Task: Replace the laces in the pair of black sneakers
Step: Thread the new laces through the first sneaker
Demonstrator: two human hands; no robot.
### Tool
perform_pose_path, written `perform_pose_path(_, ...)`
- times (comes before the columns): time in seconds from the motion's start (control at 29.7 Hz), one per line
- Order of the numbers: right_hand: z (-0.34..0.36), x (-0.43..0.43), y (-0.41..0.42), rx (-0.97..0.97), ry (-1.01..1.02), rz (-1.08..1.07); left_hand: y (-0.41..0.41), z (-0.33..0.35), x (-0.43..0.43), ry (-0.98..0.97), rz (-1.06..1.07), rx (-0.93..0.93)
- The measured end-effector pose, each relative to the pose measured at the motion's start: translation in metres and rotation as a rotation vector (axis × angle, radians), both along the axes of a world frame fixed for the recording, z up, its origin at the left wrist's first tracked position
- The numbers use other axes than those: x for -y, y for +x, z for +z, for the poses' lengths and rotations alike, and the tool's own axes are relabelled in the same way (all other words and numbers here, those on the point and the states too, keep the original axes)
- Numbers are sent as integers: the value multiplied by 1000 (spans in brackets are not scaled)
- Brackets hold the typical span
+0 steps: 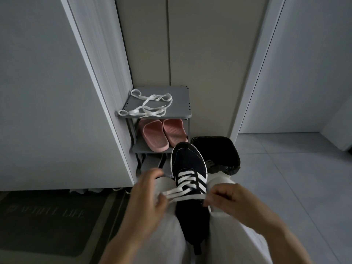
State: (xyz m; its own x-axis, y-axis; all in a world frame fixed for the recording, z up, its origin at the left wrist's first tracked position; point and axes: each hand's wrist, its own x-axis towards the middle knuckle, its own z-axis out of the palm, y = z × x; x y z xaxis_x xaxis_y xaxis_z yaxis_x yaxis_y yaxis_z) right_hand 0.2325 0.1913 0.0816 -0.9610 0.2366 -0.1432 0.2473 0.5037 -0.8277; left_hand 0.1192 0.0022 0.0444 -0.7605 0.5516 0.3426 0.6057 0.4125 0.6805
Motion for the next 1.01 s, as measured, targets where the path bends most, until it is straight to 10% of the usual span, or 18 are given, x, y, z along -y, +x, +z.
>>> perform_pose_path(0.17, 7, 4, -20, -139, 14, -46, 24, 34, -39, 55, -289, 305)
perform_pose_path(0.57, -32, -53, 5, -19, 419, -176, -74, 47, -1, 484, 126, 702)
perform_pose_path(0.74, -20, -44, 2, -104, 210, -164, -70, 40, -15, 2, 295, -17)
perform_pose_path(0.87, 3, -18, -18, -269, 228, -77, -12, 40, -57, -22, -351, 118)
perform_pose_path(1.01, 10, -11, -34, -387, 350, -88, -14, 39, -67, -41, -248, -68)
